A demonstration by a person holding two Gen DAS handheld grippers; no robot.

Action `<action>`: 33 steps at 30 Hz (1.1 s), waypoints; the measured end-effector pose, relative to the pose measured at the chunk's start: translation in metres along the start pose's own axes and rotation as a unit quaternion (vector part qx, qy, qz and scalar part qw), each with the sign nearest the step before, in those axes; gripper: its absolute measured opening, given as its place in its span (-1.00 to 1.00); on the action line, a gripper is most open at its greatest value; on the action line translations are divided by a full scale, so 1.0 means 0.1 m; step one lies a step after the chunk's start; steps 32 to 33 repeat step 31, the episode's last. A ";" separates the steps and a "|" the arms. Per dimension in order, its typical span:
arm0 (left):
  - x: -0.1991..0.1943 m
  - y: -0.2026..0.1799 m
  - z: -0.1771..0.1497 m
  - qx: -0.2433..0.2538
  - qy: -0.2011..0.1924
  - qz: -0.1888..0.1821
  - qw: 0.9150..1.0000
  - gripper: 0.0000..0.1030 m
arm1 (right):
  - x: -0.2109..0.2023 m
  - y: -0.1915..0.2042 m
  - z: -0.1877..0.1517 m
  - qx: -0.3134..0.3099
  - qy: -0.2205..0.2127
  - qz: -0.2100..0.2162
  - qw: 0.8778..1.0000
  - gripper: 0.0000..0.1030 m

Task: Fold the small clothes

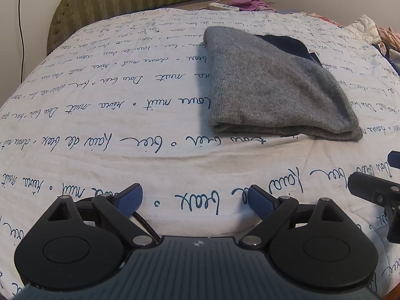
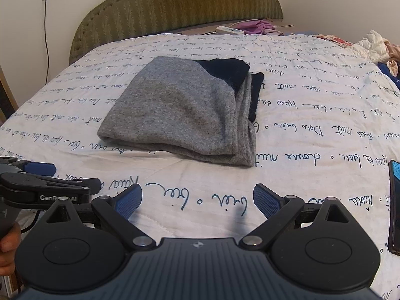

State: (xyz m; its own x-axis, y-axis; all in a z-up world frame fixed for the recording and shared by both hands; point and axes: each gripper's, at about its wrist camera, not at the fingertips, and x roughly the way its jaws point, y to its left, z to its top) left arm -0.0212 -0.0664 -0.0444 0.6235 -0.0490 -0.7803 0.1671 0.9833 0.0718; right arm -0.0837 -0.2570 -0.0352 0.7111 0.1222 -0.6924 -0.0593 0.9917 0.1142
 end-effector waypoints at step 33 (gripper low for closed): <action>-0.04 0.00 0.03 0.012 -0.011 0.010 1.000 0.81 | -0.01 0.03 0.03 -0.003 -0.001 0.007 1.000 0.88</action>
